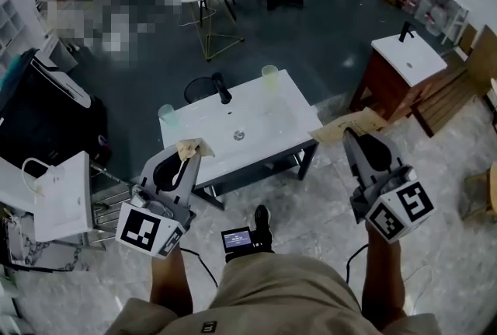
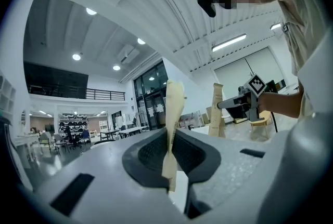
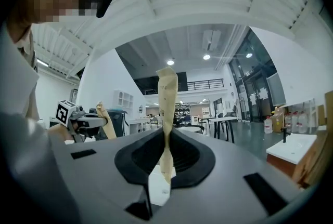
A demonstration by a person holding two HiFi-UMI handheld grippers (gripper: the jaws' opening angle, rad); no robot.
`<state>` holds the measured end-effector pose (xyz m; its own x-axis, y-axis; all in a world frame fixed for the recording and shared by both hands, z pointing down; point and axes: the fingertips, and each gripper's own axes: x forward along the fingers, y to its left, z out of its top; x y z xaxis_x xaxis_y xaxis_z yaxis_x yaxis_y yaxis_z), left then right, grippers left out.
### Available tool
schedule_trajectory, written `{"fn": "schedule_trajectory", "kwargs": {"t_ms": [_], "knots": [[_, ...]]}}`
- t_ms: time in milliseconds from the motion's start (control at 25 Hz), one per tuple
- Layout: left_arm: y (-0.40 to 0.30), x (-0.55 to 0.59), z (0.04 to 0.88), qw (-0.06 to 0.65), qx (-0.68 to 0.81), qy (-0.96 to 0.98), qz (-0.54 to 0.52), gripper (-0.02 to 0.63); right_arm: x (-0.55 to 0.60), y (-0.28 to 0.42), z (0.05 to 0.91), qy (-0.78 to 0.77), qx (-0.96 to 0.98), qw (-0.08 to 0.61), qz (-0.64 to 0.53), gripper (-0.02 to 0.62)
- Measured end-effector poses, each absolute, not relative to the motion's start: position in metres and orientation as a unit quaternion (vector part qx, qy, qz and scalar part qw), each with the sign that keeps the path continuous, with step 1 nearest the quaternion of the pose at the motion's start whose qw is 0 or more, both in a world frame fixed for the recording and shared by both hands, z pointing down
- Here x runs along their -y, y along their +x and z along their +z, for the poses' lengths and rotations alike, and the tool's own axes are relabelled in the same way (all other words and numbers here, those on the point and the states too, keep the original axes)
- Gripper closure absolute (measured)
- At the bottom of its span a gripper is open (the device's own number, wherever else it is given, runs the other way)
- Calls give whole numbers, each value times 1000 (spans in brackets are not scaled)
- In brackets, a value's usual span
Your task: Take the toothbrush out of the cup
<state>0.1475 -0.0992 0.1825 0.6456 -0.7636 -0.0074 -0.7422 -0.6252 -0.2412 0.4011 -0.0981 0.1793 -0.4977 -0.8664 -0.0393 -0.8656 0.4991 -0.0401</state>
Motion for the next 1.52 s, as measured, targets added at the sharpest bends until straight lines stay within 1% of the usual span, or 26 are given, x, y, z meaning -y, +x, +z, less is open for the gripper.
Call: {"fn": "schedule_trajectory", "kwargs": {"t_ms": [560, 960, 1520], "knots": [[152, 25, 177, 113, -419, -900, -40, 578, 18, 407, 191, -487, -872, 30, -26, 566], [156, 6, 179, 116, -420, -899, -39, 578, -2, 413, 195, -492, -870, 24, -23, 569], [160, 13, 181, 115, -422, -898, -46, 578, 5, 418, 198, -493, -869, 24, -28, 569]]}}
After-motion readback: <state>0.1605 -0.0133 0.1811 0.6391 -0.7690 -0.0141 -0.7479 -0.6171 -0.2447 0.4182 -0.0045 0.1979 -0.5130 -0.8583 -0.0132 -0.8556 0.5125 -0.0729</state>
